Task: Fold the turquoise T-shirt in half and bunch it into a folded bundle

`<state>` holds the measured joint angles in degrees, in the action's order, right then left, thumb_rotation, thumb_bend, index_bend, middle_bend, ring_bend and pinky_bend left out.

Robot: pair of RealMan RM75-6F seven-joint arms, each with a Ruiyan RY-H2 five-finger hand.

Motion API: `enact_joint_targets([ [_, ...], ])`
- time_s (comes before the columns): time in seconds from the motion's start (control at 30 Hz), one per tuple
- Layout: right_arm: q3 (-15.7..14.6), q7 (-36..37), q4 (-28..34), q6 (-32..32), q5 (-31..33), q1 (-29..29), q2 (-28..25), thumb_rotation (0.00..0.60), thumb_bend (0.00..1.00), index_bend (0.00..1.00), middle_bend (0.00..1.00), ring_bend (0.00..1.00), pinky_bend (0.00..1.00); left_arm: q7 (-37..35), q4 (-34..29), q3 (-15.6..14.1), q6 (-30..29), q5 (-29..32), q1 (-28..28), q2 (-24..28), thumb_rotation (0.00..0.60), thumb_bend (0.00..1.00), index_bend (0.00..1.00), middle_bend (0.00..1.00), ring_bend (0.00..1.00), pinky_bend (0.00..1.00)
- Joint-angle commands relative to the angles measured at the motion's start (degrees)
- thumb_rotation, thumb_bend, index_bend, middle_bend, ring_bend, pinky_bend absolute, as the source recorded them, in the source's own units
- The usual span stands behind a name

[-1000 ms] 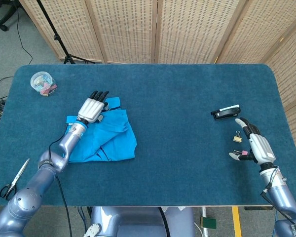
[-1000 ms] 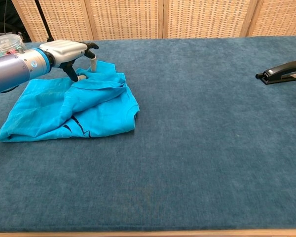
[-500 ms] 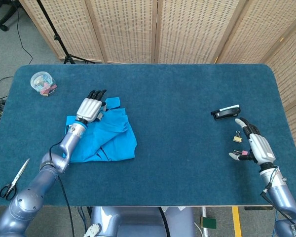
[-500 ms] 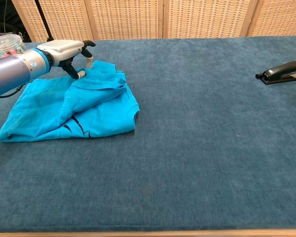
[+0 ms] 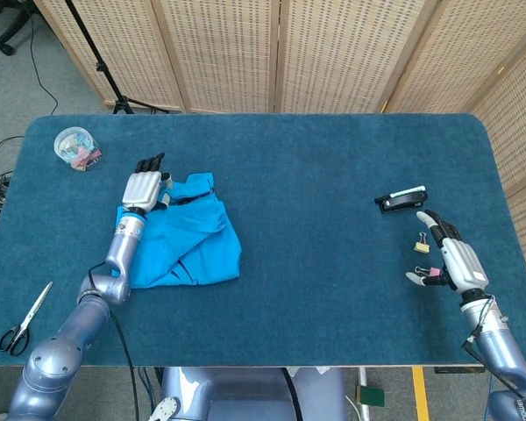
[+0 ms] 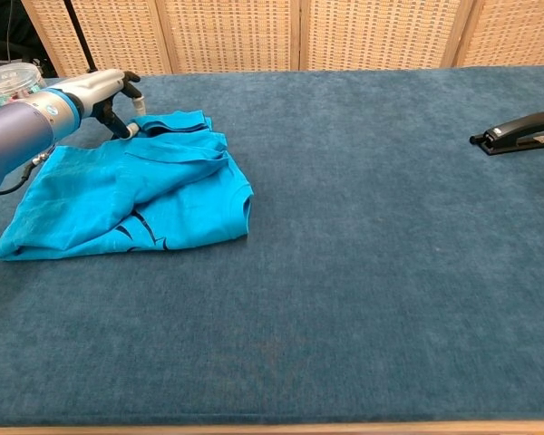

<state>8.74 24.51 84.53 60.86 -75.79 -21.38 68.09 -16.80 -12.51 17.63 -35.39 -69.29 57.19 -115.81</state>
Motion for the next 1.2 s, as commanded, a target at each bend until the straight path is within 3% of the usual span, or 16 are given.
enact_joint_targets([
  [0.03, 0.0, -0.1, 0.0, 0.0, 0.0, 0.0, 0.0, 0.6, 0.0, 0.0, 0.0, 0.0, 0.0, 2.7, 1.0, 2.1, 1.6, 2.4, 0.5, -0.8, 0.6, 0.67, 0.72, 0.0, 0.0, 0.0],
  [0.13, 0.0, -0.1, 0.0, -0.1, 0.1, 0.0, 0.0, 0.6, 0.0, 0.0, 0.0, 0.0, 0.0, 6.2, 2.3, 3.8, 2.0, 4.5, 0.9, -1.8, 0.6, 0.68, 0.71, 0.0, 0.0, 0.0],
  [0.17, 0.0, -0.1, 0.0, -0.1, 0.2, 0.0, 0.0, 0.6, 0.0, 0.0, 0.0, 0.0, 0.0, 6.8, 2.4, 4.2, 2.1, 5.0, 1.0, -2.0, 0.6, 0.66, 0.62, 0.0, 0.0, 0.0],
  [0.23, 0.0, 0.0, 0.0, -0.2, 0.2, 0.0, 0.0, 0.6, 0.0, 0.0, 0.0, 0.0, 0.0, 7.7, 2.1, 5.2, 2.7, 6.2, 1.1, -2.1, 0.6, 0.59, 0.21, 0.0, 0.0, 0.0],
  [0.3, 0.1, 0.0, -0.1, -0.3, 0.3, -0.1, 0.0, 0.6, 0.0, 0.0, 0.0, 0.0, 0.0, 6.9, 1.6, 7.0, 1.8, 7.8, 1.2, -2.1, 0.6, 0.55, 0.01, 0.0, 0.0, 0.0],
  [1.0, 0.1, -0.1, 0.1, -0.2, 0.2, 0.0, -0.1, 0.6, 0.0, 0.0, 0.0, 0.0, 0.0, 1.9, 0.8, 7.3, -5.0, 7.0, 0.6, -0.1, 0.6, 0.54, 0.0, 0.0, 0.0, 0.0],
  [1.2, 0.1, 0.1, 0.3, -0.2, 0.1, 0.1, -0.2, 0.6, 0.0, 0.0, 0.0, 0.0, 0.0, -2.7, -3.0, 4.1, -6.1, 3.1, -0.8, 3.2, 0.6, 0.46, 0.0, 0.0, 0.0, 0.0],
])
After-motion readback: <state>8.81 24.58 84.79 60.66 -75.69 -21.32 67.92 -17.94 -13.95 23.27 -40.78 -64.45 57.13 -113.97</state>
